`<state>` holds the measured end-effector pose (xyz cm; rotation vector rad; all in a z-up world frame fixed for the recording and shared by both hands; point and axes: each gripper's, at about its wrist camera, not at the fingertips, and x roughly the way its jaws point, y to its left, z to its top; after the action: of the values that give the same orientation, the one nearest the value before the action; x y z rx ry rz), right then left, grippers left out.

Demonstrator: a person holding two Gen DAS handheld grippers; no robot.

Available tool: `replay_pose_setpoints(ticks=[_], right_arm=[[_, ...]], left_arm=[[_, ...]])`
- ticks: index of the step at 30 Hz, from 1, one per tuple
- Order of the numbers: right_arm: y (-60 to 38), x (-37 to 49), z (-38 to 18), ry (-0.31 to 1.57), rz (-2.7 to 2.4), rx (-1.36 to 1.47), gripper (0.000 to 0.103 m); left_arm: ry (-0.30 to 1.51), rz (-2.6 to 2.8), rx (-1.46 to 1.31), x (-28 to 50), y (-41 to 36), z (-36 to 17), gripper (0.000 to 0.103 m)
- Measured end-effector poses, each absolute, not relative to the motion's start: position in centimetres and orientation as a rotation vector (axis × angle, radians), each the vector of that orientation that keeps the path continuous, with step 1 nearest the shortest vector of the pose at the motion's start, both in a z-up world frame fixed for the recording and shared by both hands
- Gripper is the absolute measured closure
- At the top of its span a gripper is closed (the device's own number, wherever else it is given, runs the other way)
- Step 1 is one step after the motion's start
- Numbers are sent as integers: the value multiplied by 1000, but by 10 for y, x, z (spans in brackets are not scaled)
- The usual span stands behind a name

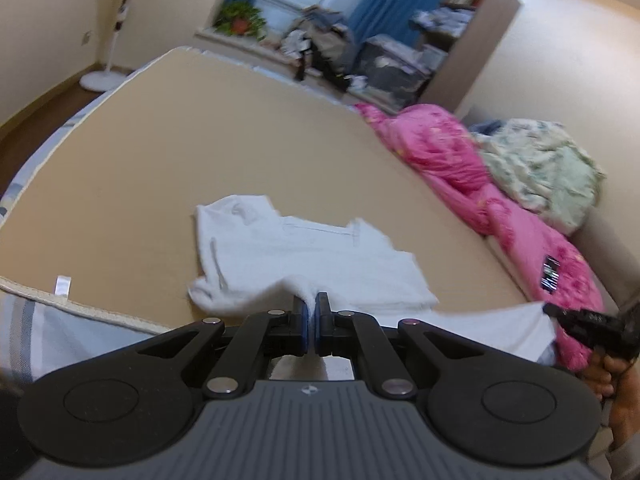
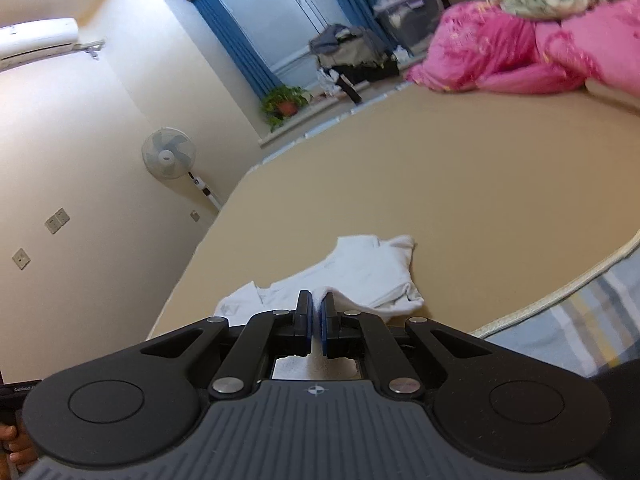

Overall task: Fold small clothes
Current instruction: 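Grasp the shirt hem with the left and right grippers and lift it, then carry the hem over toward the collar and open both grippers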

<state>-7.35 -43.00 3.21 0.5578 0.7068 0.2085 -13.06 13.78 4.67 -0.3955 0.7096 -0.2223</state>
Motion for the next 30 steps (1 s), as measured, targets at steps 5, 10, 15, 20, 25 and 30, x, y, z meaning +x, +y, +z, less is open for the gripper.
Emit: replay_pose_setpoints(ticks=[5,10,15,20,25,30], right_arm=[[-423,17,-19,792,147,509,100],[-413,121,-78,952,118,429,99],[-392,169,-117,1023,121,335,99],[-380,171,-130,1041,83,321,95],[-405,164,-116,945,16,357,76],[-424,153,-111,945,38,294,75]], left_arm=[[792,-161,-442,-33,153,-3,100],[951,-119,-425,64,168,-57,100],[1032,-111,-380,110,172,-97,99],[996,-121,-399,102,174,-101,88],[883,-33,-362,88,191,-81,66],[860,-55,-345,66,213,-65,58]])
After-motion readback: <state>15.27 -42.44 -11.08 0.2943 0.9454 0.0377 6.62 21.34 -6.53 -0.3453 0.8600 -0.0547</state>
